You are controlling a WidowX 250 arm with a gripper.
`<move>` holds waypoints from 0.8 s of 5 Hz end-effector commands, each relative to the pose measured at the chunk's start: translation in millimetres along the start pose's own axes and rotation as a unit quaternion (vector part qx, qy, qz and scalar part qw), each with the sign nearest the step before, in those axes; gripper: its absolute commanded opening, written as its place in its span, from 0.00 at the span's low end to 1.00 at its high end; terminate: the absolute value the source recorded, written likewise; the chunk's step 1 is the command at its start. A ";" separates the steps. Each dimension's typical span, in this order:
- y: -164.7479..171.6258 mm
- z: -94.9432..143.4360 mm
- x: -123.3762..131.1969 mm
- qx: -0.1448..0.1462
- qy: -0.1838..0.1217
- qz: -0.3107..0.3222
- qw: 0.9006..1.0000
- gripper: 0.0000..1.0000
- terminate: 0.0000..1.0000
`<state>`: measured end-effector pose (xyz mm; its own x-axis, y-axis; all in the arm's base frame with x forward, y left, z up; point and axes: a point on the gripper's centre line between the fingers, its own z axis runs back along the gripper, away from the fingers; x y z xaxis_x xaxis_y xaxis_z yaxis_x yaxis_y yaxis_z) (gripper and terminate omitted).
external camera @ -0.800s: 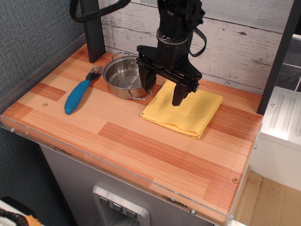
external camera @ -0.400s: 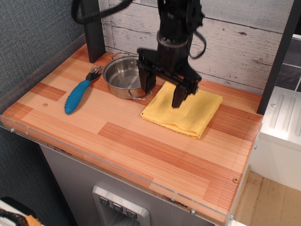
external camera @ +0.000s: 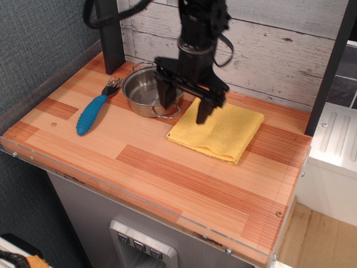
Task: Place the silver pan on the yellow rag.
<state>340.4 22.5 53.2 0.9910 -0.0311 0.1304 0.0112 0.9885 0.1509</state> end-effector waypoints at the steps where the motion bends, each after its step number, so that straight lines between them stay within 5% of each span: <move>1: 31.2 -2.8 33.3 -0.006 -0.028 0.031 0.999 1.00 0.00; 4: 50.5 -25.5 49.3 -0.030 -0.009 0.060 0.998 1.00 0.00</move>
<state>387.4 69.1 26.8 0.9902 0.0801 0.1147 -0.0883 0.9937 0.0690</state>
